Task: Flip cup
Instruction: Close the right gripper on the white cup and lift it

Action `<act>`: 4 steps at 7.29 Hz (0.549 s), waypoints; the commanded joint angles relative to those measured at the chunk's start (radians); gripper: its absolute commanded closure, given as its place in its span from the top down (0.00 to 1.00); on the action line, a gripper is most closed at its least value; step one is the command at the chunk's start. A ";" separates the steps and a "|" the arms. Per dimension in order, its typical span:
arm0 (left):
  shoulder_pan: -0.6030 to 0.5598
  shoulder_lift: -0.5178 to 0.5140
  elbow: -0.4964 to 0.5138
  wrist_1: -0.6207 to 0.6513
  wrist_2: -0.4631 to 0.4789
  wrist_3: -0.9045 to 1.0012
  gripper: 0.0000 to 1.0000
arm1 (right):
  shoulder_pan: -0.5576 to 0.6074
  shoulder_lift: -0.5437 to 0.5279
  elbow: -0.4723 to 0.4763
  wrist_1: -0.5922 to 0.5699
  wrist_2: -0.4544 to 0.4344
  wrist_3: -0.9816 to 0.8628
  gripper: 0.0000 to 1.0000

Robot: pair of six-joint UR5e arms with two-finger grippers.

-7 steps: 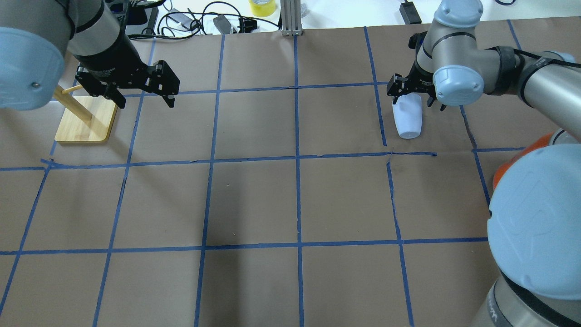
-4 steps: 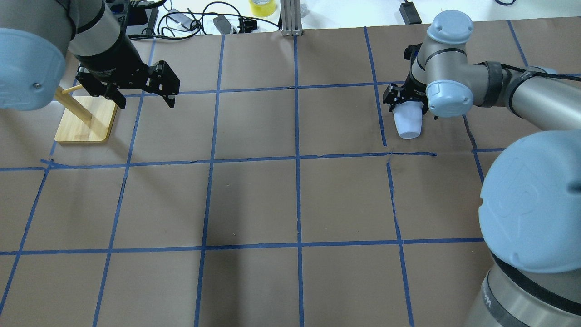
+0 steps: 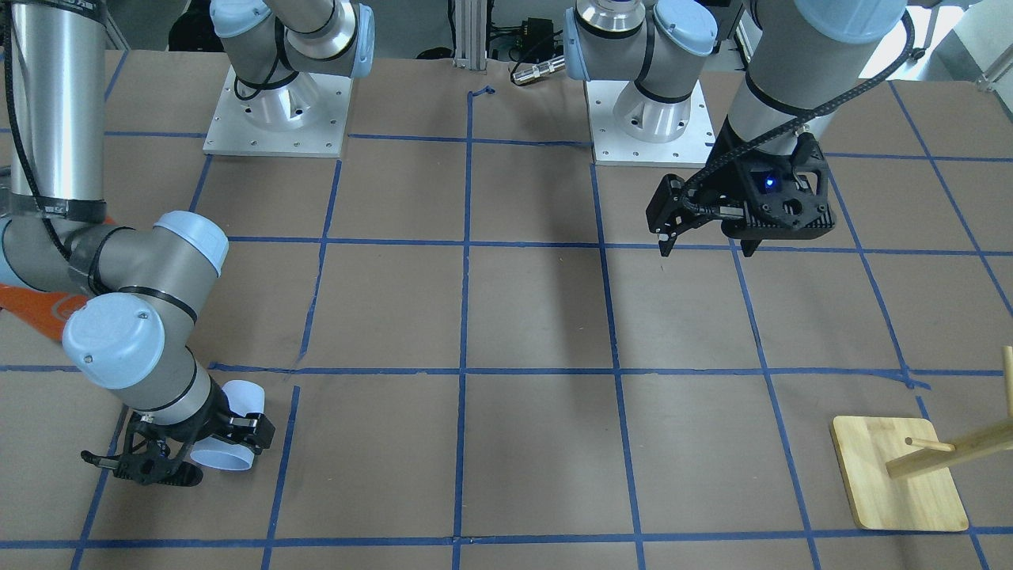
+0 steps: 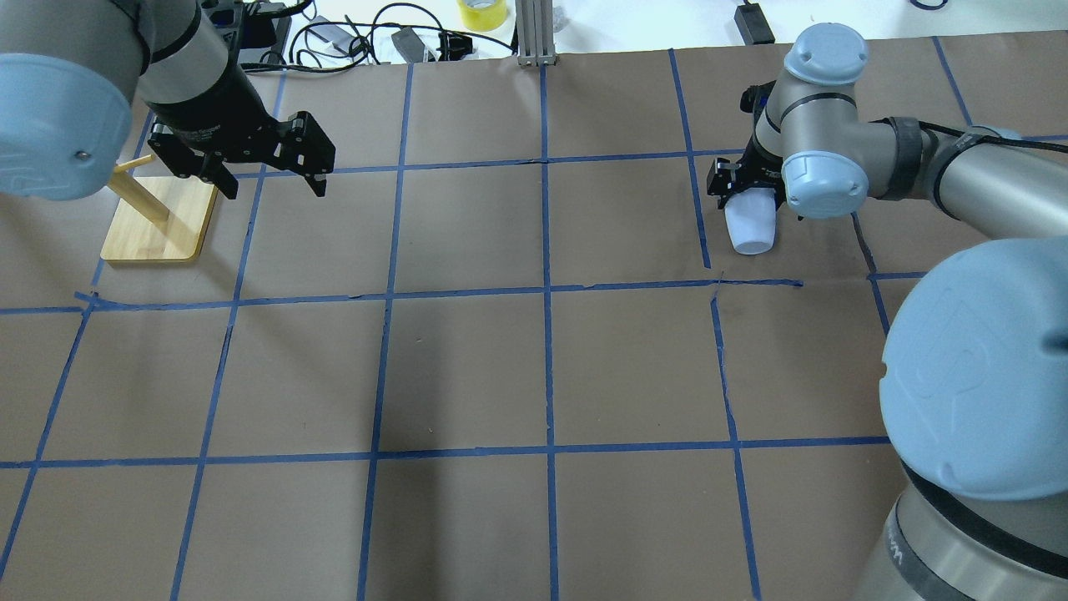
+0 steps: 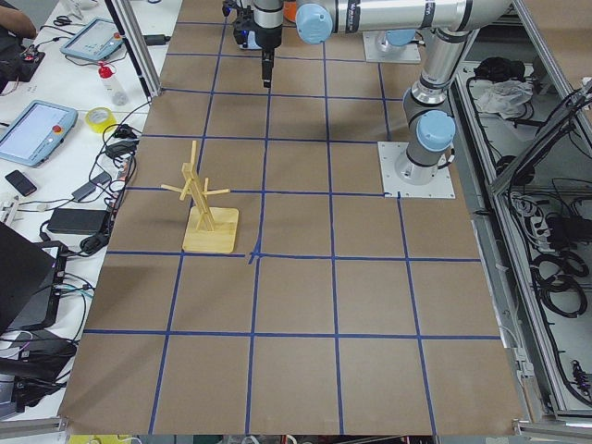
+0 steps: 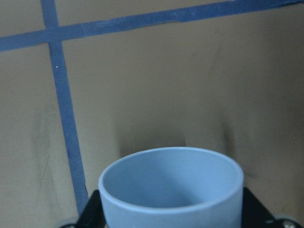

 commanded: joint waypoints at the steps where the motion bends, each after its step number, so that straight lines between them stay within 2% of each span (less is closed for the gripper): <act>1: 0.000 -0.002 -0.006 0.003 0.002 0.001 1.00 | 0.002 -0.026 -0.003 0.000 0.004 -0.100 0.00; 3: 0.000 -0.005 -0.006 0.015 -0.001 0.001 1.00 | 0.037 -0.116 -0.026 0.020 0.106 -0.128 0.01; 4: 0.000 0.000 -0.007 0.015 -0.001 0.003 1.00 | 0.116 -0.126 -0.026 0.012 0.100 -0.152 0.01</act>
